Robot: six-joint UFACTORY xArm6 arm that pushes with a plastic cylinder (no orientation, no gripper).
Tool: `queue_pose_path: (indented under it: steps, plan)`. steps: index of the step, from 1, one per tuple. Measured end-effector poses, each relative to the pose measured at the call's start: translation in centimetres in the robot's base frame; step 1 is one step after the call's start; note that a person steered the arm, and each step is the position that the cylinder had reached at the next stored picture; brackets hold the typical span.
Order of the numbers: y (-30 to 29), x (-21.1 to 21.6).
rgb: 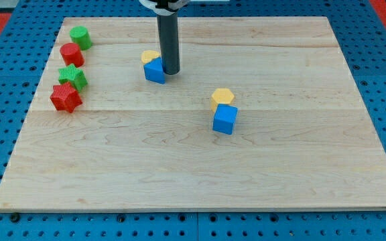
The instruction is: Slide the yellow hexagon to the bottom of the blue triangle
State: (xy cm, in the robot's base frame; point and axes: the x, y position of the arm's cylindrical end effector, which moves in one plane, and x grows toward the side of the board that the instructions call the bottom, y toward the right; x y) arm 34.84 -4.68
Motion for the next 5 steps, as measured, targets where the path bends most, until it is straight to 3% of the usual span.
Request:
queue_pose_path:
  steps: [2, 3, 4, 5]
  plan:
    - [-1.4, 0.2]
    - [4.1, 3.0]
    - [13.7, 5.7]
    - [17.8, 8.8]
